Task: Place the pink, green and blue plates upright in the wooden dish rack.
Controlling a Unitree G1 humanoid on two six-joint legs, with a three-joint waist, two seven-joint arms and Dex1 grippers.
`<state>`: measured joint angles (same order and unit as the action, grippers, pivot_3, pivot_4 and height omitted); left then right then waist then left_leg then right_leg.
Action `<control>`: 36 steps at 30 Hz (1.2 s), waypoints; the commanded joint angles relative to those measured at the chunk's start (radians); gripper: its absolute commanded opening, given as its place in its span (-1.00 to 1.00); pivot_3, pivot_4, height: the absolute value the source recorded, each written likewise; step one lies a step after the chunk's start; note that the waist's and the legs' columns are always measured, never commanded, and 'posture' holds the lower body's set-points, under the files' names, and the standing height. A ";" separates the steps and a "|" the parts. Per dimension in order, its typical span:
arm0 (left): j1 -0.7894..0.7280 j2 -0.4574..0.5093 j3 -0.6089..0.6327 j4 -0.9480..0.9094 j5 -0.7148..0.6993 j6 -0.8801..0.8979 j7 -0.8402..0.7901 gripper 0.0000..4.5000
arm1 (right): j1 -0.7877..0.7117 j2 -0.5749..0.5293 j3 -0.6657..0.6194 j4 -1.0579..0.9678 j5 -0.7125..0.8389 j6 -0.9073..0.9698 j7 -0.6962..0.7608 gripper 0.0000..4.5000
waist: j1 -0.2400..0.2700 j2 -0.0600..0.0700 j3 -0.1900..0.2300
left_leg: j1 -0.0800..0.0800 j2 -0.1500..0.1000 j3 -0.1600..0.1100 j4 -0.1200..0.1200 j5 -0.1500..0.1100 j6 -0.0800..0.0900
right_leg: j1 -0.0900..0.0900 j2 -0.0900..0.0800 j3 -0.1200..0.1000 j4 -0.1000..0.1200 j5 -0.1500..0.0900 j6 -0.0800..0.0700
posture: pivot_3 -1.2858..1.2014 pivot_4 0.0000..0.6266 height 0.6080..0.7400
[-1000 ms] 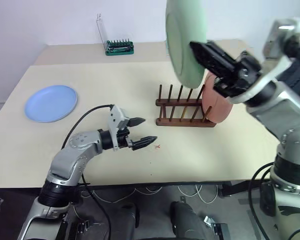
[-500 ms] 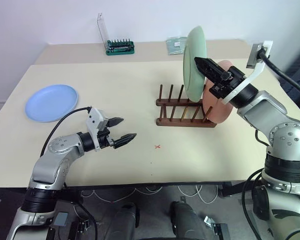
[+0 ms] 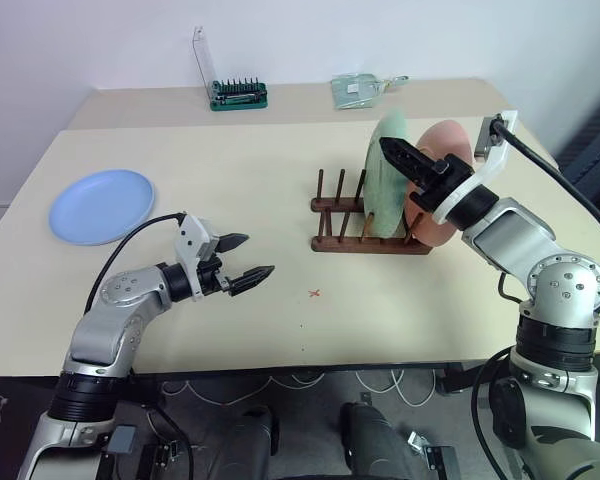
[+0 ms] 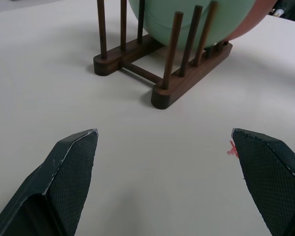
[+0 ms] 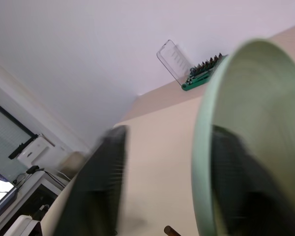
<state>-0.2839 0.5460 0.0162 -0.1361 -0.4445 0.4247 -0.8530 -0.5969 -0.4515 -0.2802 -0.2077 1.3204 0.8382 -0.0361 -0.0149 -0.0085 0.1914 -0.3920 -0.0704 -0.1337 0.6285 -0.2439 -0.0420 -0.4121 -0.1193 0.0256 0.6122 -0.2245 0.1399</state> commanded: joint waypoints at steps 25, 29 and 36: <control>-0.273 -0.043 0.374 0.353 0.101 -0.095 0.601 1.00 | -0.219 -0.329 0.562 -0.158 -1.103 -0.556 0.610 0.93 | -0.020 -0.004 0.000 | 0.000 0.002 0.001 0.000 0.000 0.000 | -0.002 0.002 0.000 0.000 0.000 0.001 | 0.03 -0.52 1.00; -0.375 -0.016 0.535 0.489 0.114 -0.076 0.887 1.00 | -0.209 -0.230 0.606 -0.127 -1.158 -0.600 0.650 0.93 | -0.017 -0.008 0.002 | -0.001 0.000 0.000 0.000 0.001 -0.001 | -0.002 0.000 0.000 0.000 0.000 0.001 | 0.03 -0.52 1.00; -0.399 0.033 0.618 0.676 0.094 0.130 1.045 1.00 | -0.183 -0.158 0.588 -0.111 -1.195 -0.609 0.698 0.93 | 0.005 -0.009 0.001 | -0.002 -0.001 -0.001 0.000 0.001 -0.002 | -0.003 0.000 -0.001 0.001 0.001 0.001 | 0.03 -0.52 1.00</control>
<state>-0.6756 0.5700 0.6217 0.5281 -0.3342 0.5155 0.1784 -0.7801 -0.6174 0.3400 -0.3067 0.1371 0.2475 0.6532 -0.0096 -0.0175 0.1928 -0.3943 -0.0713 -0.1354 0.6292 -0.2424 -0.0449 -0.4150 -0.1192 0.0244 0.6135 -0.2239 0.1412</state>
